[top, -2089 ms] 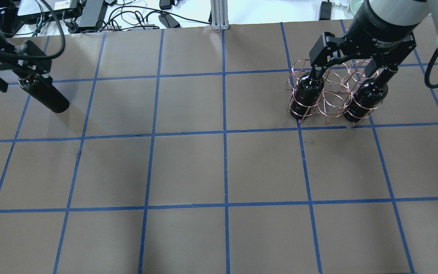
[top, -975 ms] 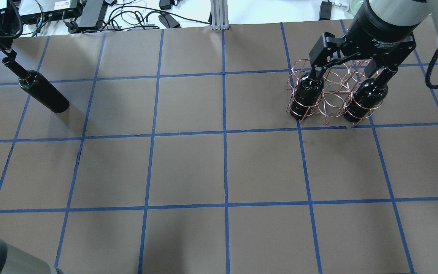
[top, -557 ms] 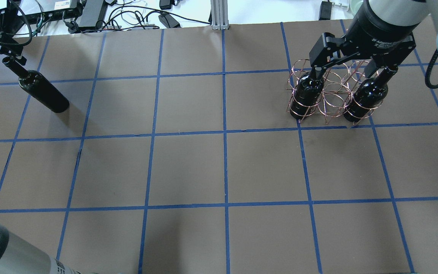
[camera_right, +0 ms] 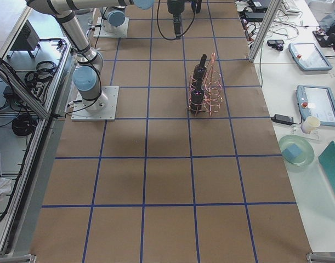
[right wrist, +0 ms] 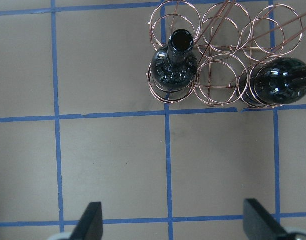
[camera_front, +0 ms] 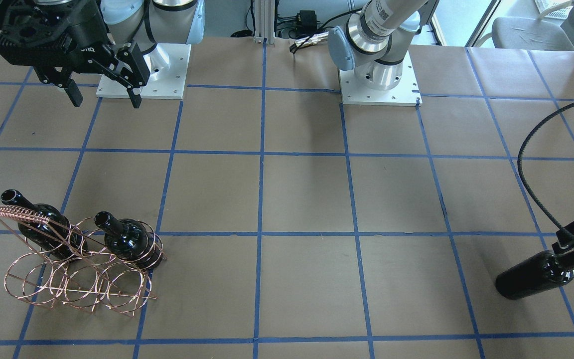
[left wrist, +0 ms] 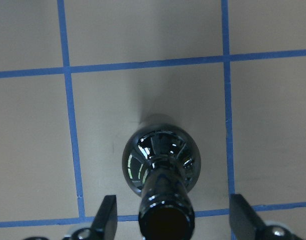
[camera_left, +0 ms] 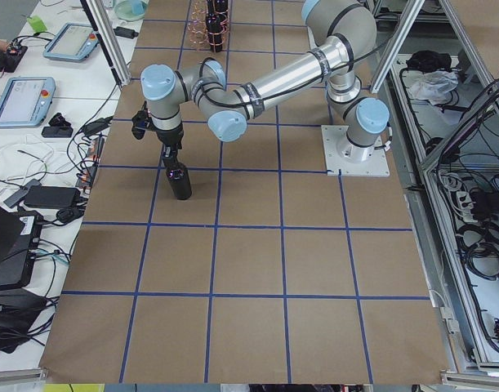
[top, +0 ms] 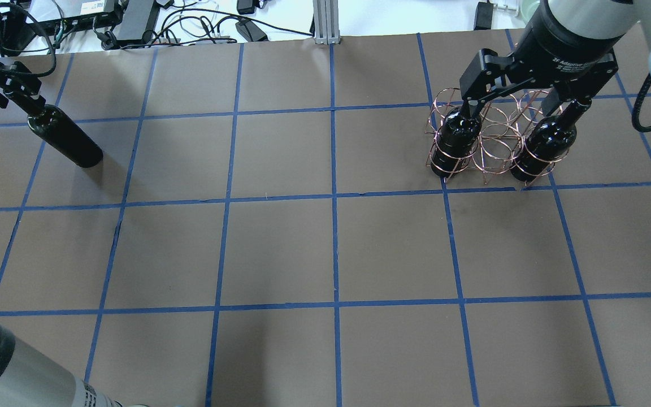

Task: Place wine into wine basket
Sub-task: 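Lower the left gripper over the bottle neck and close on it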

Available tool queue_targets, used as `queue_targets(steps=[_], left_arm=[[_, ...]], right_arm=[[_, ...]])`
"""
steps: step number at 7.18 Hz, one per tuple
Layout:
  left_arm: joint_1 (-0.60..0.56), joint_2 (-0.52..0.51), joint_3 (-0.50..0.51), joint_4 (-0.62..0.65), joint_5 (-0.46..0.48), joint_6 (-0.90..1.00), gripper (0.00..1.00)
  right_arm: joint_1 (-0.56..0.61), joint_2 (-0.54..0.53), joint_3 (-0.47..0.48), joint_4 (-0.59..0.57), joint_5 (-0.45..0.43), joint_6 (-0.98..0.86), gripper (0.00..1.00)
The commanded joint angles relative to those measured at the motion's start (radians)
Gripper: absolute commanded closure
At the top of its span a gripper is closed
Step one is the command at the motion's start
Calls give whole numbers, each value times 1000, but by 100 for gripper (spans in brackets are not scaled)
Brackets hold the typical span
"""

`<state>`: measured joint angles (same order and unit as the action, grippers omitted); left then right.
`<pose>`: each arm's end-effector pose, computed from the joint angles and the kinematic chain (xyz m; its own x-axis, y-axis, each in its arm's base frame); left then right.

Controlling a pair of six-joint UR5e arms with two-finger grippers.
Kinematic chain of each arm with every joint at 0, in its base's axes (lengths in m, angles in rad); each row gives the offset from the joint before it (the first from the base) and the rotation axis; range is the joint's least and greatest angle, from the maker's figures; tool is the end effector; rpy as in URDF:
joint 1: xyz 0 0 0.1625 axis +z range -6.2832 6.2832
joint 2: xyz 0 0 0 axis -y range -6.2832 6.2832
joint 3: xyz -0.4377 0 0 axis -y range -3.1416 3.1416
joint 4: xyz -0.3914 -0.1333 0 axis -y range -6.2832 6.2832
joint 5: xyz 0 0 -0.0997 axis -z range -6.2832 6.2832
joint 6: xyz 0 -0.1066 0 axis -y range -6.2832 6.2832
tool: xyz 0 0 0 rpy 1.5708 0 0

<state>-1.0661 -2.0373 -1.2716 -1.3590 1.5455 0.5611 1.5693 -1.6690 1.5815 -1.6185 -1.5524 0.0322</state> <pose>0.2132 -0.6672 0.3862 -0.9984 0.0569 -0.0023 0.0569 0.9971 -0.0511 0.1346 -0.4603 0.5401 -0.9993 0.0309 -0.0226 0.0337 0.9904 -0.1341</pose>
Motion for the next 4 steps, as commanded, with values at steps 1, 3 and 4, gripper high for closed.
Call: queue_targets(steps=[1,3,4], left_arm=[[0,-12,1,30,-1,-1,24],[0,-18,9,32,-1,-1,30],[0,-20,9,32,-1,0,35]], right_arm=[[0,0,0,0,0,0,0],[0,0,2,0,0,0,0],[0,0,2,0,0,0,0]])
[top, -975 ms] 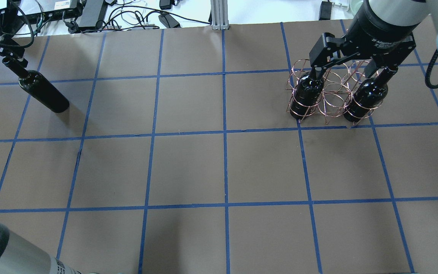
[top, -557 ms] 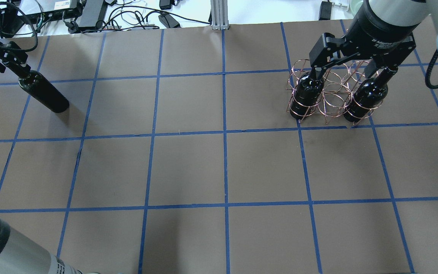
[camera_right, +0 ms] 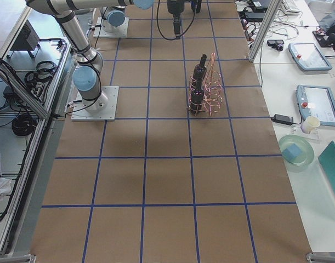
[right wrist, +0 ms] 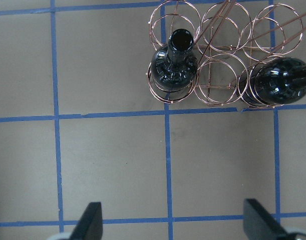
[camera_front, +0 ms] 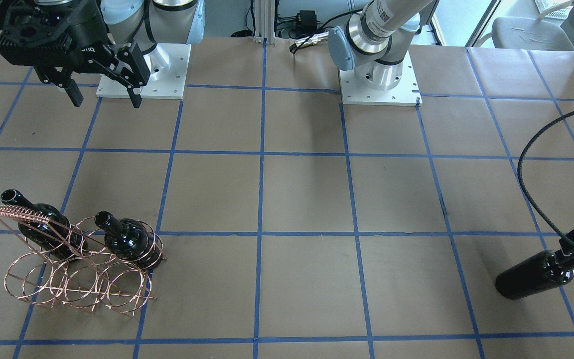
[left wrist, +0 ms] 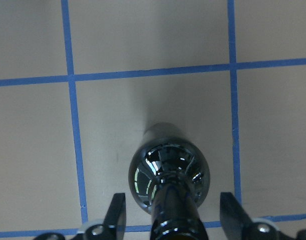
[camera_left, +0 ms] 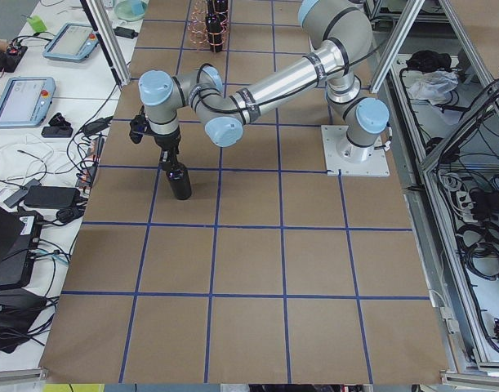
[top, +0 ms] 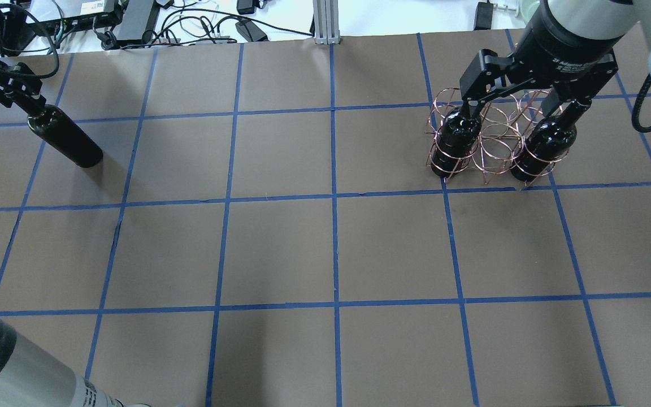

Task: Place wine into wine basket
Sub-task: 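Lower the left gripper over the bottle neck and close on it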

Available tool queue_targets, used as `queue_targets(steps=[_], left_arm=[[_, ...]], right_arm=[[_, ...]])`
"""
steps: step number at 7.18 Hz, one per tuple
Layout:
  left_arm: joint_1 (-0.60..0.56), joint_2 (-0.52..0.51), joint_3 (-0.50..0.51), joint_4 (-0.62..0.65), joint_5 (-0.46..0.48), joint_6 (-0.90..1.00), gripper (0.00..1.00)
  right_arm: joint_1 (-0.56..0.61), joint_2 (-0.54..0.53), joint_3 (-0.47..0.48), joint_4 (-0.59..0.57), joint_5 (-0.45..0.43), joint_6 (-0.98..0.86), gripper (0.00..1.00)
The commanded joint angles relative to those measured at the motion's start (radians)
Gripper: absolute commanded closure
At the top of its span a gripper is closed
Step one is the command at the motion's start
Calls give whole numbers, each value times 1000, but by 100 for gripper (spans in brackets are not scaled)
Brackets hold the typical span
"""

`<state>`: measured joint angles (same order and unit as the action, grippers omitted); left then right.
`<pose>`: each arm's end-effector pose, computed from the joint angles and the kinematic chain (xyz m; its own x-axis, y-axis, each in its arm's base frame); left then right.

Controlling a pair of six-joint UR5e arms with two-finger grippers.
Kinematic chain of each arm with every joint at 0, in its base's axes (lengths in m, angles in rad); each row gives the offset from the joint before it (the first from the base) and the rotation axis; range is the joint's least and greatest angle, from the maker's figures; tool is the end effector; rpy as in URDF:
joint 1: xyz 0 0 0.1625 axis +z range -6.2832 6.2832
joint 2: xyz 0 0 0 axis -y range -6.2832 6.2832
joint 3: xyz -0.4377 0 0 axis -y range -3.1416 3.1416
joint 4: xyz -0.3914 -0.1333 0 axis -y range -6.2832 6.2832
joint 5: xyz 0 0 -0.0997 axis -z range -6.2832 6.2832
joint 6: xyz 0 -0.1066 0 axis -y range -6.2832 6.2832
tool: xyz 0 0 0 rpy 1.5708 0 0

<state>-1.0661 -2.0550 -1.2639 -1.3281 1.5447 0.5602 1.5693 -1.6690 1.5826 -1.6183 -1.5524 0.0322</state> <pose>0.2172 -0.6746 0.3810 -0.9984 0.0559 -0.0127 0.0566 0.9960 -0.0692 0.1346 -0.4603 0.5395 -0.9993 0.0309 -0.0225 0.0337 0.9906 -0.1329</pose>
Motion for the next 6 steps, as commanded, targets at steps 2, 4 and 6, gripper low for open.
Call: queue_targets(steps=[2,4,6], left_arm=[[0,-2,1,1,0,1,43],[0,-2,3,30,-9,1,44],[0,-4,3,36,-11,-2,45]], right_arm=[[0,0,2,0,0,0,0],[0,-2,2,0,0,0,0],[0,-2,2,0,0,0,0]])
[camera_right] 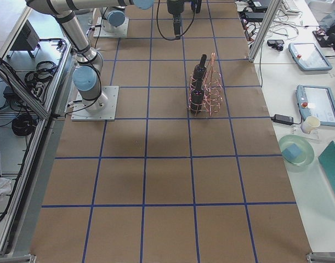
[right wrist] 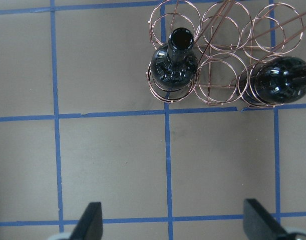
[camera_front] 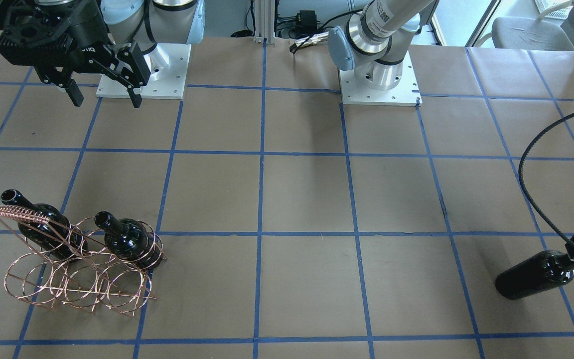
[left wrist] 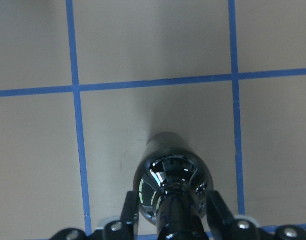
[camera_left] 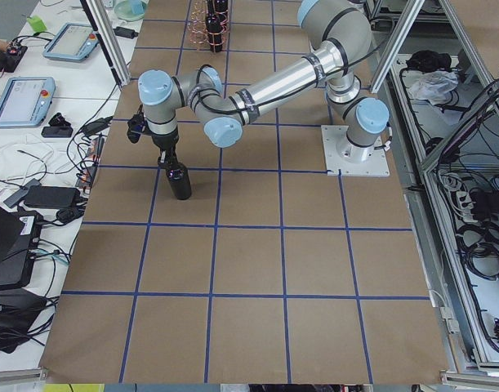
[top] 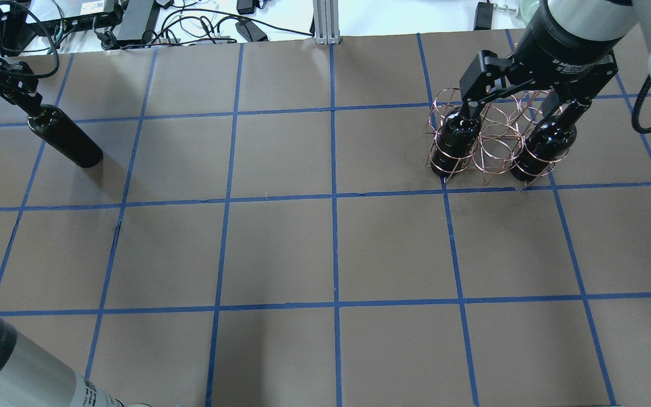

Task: Place wine into wine basket
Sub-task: 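Lower the left gripper over the bottle neck and close on it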

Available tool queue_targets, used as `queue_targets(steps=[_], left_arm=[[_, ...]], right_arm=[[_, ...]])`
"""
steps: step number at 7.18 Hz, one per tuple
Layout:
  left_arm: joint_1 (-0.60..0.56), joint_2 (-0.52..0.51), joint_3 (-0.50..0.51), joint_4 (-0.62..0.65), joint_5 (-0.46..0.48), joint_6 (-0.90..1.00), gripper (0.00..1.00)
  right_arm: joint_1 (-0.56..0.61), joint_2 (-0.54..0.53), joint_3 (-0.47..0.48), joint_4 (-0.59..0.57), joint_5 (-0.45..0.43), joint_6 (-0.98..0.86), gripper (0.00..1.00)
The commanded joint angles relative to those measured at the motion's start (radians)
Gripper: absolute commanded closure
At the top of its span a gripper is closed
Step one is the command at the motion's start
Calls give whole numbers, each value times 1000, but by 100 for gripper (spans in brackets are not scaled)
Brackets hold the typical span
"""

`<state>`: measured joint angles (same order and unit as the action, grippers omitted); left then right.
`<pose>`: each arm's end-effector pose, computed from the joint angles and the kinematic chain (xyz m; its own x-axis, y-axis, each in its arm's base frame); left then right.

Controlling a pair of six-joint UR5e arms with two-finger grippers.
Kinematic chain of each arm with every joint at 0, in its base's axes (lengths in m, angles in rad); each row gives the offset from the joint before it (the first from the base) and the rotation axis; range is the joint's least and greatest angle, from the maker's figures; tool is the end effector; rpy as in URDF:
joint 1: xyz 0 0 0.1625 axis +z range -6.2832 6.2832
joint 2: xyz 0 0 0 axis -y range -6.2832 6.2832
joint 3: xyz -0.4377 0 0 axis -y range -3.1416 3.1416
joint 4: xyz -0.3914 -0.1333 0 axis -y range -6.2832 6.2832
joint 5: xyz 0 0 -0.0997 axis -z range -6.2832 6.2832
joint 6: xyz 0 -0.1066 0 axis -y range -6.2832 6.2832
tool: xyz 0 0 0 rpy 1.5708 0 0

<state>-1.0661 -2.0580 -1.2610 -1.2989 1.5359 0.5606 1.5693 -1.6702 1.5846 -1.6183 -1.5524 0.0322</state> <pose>0.2183 -0.6785 0.3835 -0.9982 0.0565 -0.0207 0.0583 0.9934 -0.0984 0.1346 -0.4597 0.5391 -0.9993 0.0310 -0.0225 0.0337 0.9907 -0.1321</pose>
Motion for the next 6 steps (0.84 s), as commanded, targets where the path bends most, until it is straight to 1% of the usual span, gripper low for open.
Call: queue_targets(steps=[1,3,4,5,6], left_arm=[[0,-1,0,13,-5,-2,45],[0,-1,-6,10,-2,-1,47],[0,-1,-6,7,1,-1,51],[0,1,-12,0,4,1,57],[0,1,-14,-13,6,1,59]], right_arm=[[0,0,2,0,0,-2,0],[-2,0,2,0,0,0,0],[-2,0,2,2,0,-2,0],[-2,0,2,2,0,-2,0],[-2,0,2,2,0,-2,0]])
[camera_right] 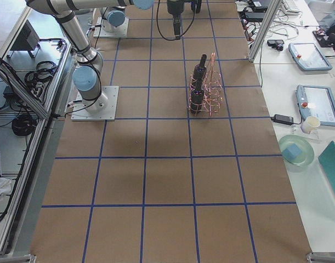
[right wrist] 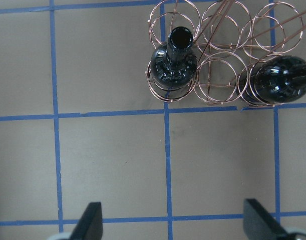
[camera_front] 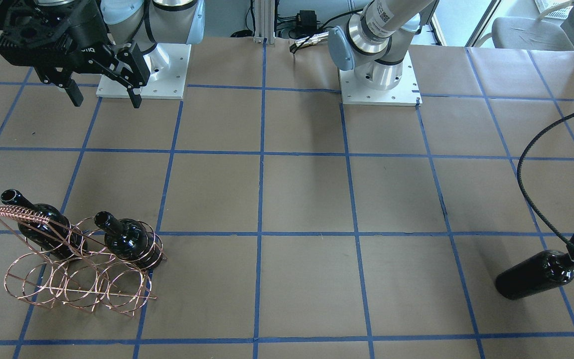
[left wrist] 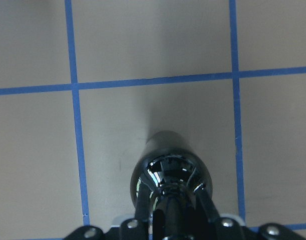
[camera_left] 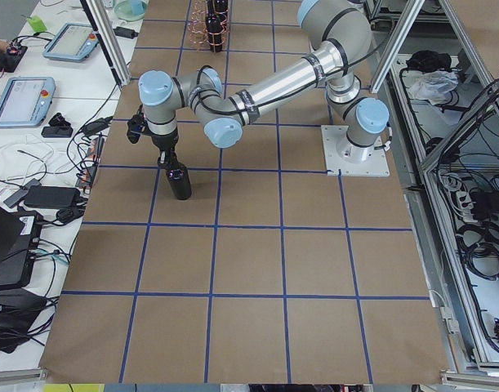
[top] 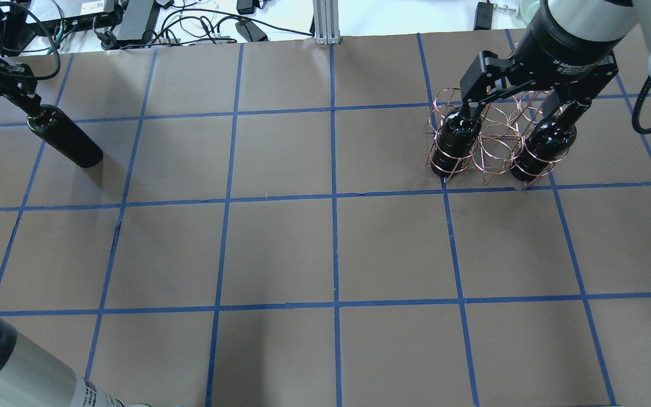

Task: Place wine into wine basket
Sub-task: 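Lift the bottle with the left gripper and carry it toward table center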

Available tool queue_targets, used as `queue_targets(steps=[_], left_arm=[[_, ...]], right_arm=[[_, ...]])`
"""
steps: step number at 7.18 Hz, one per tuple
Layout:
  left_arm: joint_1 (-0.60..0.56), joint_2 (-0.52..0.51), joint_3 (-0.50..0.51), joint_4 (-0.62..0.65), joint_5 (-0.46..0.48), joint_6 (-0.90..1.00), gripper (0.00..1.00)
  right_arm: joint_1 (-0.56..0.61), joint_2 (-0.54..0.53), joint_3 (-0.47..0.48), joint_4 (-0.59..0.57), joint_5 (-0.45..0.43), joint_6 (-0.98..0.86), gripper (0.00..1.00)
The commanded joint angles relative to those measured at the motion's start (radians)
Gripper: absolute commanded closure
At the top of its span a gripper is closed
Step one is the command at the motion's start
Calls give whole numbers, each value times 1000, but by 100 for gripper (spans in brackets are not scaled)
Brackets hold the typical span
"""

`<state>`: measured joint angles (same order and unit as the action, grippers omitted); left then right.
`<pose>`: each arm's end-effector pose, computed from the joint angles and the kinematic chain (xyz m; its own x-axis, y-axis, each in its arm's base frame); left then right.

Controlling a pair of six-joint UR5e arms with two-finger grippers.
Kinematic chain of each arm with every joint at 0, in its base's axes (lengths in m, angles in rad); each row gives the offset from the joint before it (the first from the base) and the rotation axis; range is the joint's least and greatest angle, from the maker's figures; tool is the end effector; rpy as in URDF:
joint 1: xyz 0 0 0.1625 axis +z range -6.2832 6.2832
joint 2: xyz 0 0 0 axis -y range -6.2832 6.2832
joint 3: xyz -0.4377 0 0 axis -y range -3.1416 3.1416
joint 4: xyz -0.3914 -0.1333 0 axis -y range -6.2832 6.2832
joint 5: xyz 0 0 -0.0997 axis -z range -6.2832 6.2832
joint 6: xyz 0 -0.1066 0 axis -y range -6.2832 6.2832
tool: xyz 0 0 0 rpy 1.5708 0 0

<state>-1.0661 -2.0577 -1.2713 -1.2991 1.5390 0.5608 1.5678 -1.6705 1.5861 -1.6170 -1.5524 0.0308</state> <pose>0.2177 -0.6768 0.3786 -0.9982 0.0566 -0.0180 0.0580 0.9944 -0.0881 0.1339 -0.4596 0.5383 -0.9993 0.0311 -0.0222 0.0338 0.9910 -0.1296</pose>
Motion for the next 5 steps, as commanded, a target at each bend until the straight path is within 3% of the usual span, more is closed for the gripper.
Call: queue_targets(steps=[1,3,5], left_arm=[[0,1,-2,-12,4,1,62],[0,7,-3,-12,4,1,100],[-11,43,-3,-32,-3,1,100]], right_arm=[[0,0,0,0,0,1,0],[0,0,0,0,-2,0,0],[0,0,0,0,0,0,0]])
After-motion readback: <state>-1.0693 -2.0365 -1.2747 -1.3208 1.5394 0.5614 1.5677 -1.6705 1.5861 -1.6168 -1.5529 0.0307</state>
